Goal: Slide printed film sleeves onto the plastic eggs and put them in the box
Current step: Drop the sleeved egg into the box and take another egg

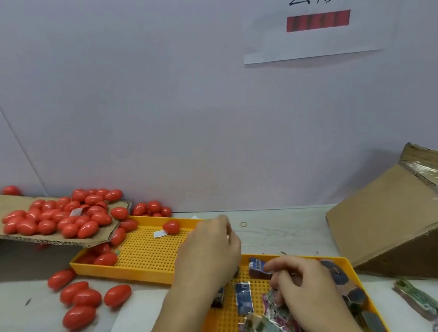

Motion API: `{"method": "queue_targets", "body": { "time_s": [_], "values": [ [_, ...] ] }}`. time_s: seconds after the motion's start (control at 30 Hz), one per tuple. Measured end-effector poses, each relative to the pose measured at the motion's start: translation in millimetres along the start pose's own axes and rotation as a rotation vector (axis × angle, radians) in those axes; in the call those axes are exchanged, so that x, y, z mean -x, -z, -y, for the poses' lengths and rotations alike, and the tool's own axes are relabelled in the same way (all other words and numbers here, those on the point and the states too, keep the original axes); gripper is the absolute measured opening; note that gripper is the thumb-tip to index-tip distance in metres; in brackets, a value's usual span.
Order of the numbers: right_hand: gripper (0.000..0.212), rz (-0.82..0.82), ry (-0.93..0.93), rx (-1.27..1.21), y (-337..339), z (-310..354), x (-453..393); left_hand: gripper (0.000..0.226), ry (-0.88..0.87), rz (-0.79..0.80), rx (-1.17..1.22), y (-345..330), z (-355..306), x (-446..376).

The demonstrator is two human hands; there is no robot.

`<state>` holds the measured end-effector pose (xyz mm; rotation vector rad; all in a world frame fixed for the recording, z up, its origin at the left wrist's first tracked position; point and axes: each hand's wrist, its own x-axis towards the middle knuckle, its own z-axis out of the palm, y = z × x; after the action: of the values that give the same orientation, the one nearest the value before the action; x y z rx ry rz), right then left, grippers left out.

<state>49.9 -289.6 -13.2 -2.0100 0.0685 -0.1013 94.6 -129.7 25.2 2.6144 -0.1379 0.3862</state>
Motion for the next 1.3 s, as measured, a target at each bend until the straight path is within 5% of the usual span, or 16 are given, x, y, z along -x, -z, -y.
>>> {"method": "queue_targets", "body": {
  "time_s": [0.27,0.4,0.63,0.73,0.97,1.13,1.3],
  "values": [
    [0.037,-0.015,-0.010,-0.056,5.5,-6.4,-4.3,0.014,0.310,0.144,-0.547,24.5,70.6,-81.4],
    [0.036,-0.013,-0.027,-0.093,4.9,-6.5,-7.3,0.041,0.309,0.282,-0.560,12.8,93.4,-101.0],
    [0.038,-0.039,0.002,-0.087,7.2,-7.7,-9.0,0.021,0.316,0.181,-0.461,-4.0,99.3,-95.2],
    [0.038,-0.031,0.001,-0.098,8.1,-8.9,-9.1,0.014,0.322,0.078,-0.219,6.5,75.4,-80.1],
    [0.033,0.023,0.008,-0.201,2.2,-6.2,-8.0,0.033,0.198,-0.059,0.830,12.1,-11.0,14.1],
    [0.018,0.057,0.031,-0.450,2.9,-3.9,-6.0,0.030,0.226,-0.208,1.092,-17.0,-43.3,45.8],
    [0.016,0.041,0.127,-0.523,-0.7,-5.8,-5.9,0.036,0.210,-0.083,1.169,-33.5,-34.8,53.0]
  ]
}}
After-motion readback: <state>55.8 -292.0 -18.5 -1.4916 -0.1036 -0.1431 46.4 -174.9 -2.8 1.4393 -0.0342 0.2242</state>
